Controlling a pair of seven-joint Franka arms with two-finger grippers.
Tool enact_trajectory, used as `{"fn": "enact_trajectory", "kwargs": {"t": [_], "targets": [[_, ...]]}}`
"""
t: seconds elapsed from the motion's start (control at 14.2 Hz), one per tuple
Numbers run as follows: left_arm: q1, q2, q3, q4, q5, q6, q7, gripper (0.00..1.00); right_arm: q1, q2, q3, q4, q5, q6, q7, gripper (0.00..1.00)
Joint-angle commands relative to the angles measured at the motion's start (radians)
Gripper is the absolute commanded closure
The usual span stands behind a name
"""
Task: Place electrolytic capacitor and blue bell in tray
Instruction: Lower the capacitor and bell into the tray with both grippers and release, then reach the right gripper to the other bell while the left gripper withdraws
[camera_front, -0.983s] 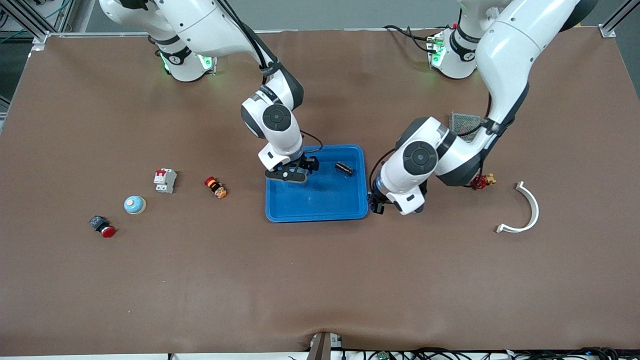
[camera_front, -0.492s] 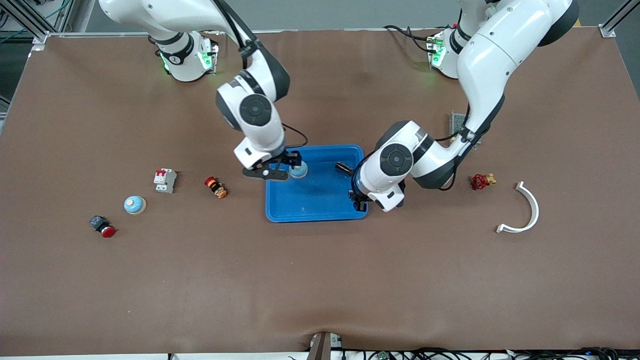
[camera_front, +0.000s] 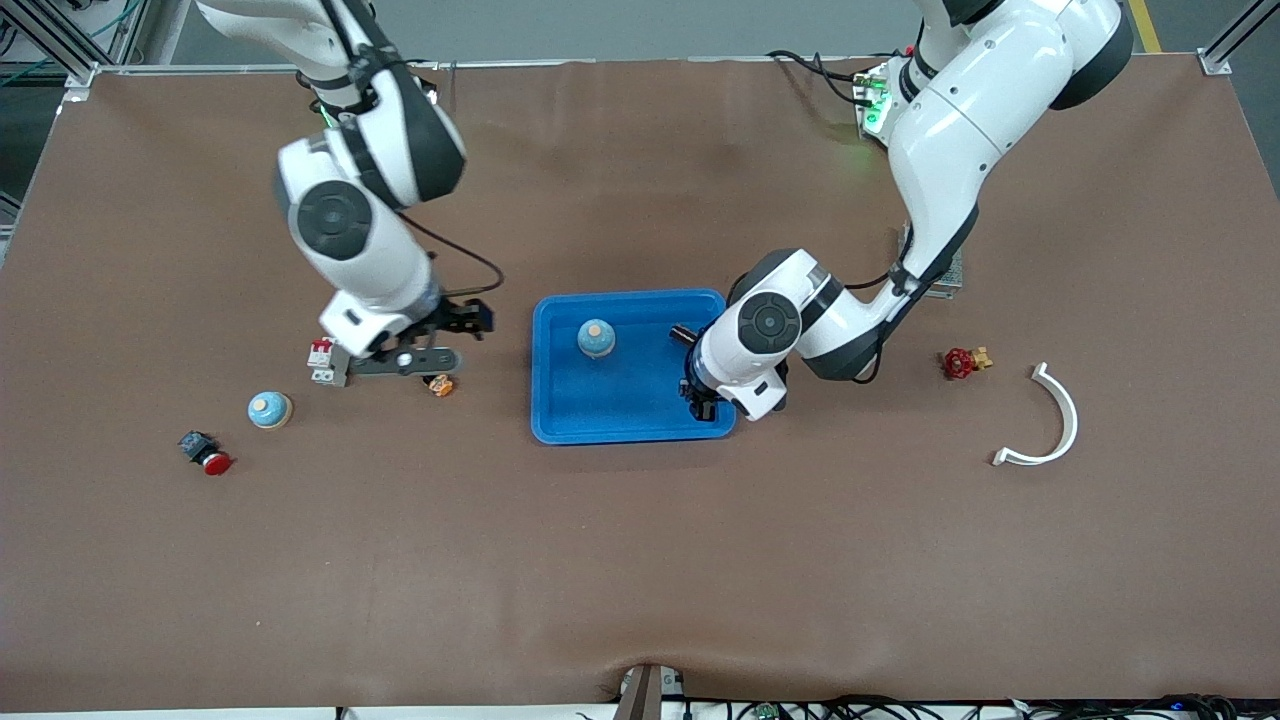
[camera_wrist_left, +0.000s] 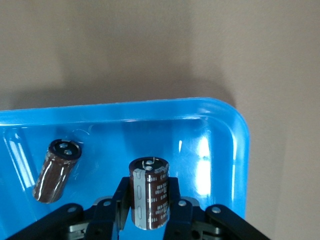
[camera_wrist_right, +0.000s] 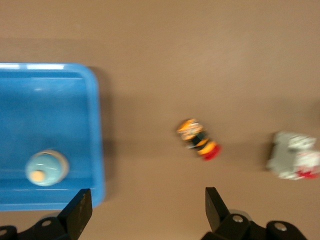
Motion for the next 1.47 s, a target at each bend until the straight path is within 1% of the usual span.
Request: {"fn": "enact_trajectory", "kwargs": {"t": [0.0,0.07,0.14,0.21,0.28,0.56,0.84,1.05,1.19,1.4], "targets": [[-0.025,0.02,0.015,0.025,-0.003,0.012,0.0,1.0,-0.091,-0.054,0.018,-0.032,-0.036,-0.016,-0.14,0.0],[-0.023,0.02,0.017,0.024,0.0,0.012,0.005,1.0,-0.123,-0.06,0.018,-0.032,-0.042,-0.019,-0.192,0.0],[-0.023,0.02,0.024,0.021,0.004,0.011,0.015,0.9,-0.163,-0.066,0.018,-0.04,-0.042,-0.019,-0.258,0.0],[-0.028,0.018,0.03,0.019,0.017,0.011,0.031,0.34,-0.201,-0.074,0.018,-0.044,-0.04,-0.019,-0.324,0.0],[-0.034,0.018,0.033,0.019,0.036,0.011,0.032,0.01,-0.236,-0.076,0.018,-0.048,-0.042,-0.019,-0.384,0.0],[-0.034,0.001,0.04,0.027,0.071,0.011,0.04,0.0,-0.356,-0.073,0.02,-0.064,-0.04,-0.002,-0.57,0.0],[-0.02,-0.065,0.038,0.028,0.154,-0.017,0.087,0.0,-0.436,-0.067,0.02,-0.09,-0.04,0.056,-0.696,0.0],[-0.009,-0.123,0.04,0.03,0.169,-0.049,0.221,0.0,-0.48,-0.05,0.02,-0.129,-0.039,0.139,-0.762,0.0],[0.029,-0.164,0.037,0.03,0.168,-0.079,0.32,0.0,-0.499,-0.025,0.02,-0.132,-0.039,0.162,-0.783,0.0],[0.073,-0.224,0.032,0.036,0.154,-0.17,0.527,0.0,-0.519,0.012,0.021,-0.152,-0.037,0.222,-0.806,0.0]]}}
